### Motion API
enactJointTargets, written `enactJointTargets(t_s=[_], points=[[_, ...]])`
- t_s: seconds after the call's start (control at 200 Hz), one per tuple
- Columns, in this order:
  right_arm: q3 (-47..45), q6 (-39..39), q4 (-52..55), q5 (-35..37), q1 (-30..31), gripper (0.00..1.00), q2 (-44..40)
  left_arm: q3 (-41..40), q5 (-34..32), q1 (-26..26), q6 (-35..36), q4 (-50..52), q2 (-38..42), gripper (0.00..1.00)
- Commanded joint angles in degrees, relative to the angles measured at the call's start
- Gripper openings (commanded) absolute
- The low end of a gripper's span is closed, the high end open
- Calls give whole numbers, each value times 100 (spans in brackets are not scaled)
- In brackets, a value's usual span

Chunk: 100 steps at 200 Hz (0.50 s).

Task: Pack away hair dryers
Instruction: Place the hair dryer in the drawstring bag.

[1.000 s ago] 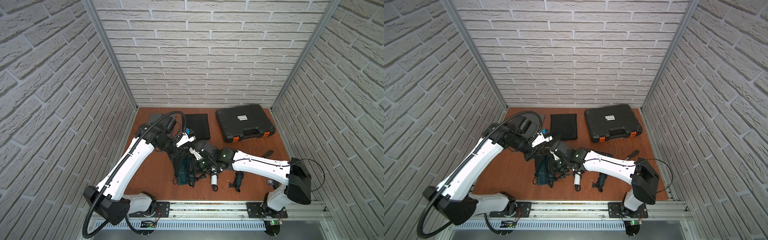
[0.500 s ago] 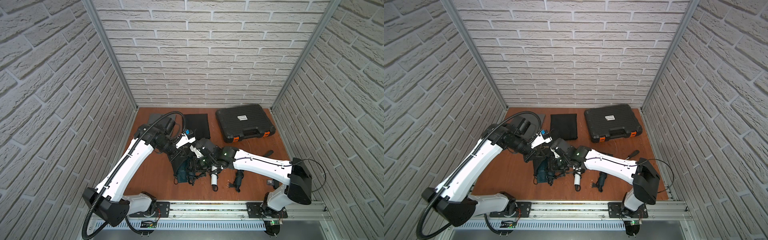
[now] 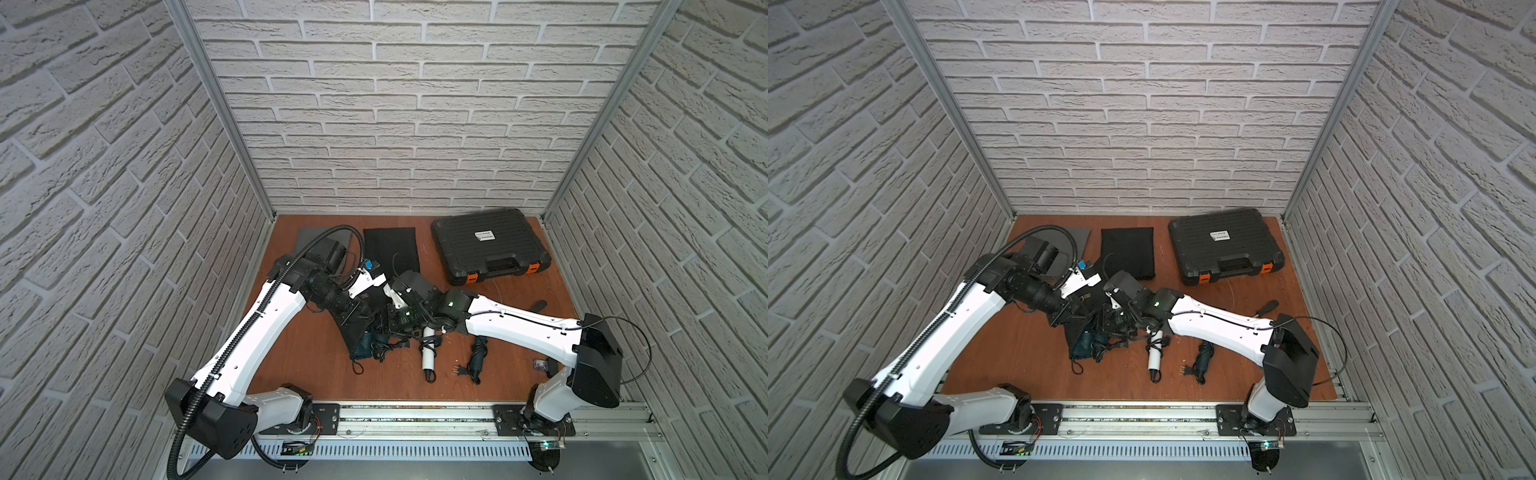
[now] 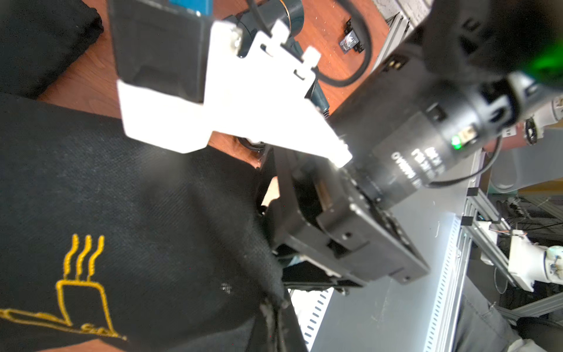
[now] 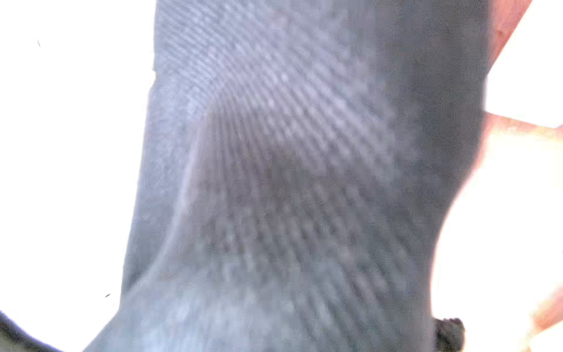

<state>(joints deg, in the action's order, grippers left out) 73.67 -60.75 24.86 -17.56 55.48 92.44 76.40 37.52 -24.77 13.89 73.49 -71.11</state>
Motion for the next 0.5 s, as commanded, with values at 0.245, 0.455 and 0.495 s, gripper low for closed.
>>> enactJointTargets(t_s=[0.245,0.455,0.495], points=[[547,-216,-425,130,-12,19,281,335,728,162,-144,20,33,0],[549,-166,-360,158,-15,27,169,462,968,298,-177,60,1,0],[530,-175,-357,160,-13,28,145,470,989,323,-194,51,8,0]])
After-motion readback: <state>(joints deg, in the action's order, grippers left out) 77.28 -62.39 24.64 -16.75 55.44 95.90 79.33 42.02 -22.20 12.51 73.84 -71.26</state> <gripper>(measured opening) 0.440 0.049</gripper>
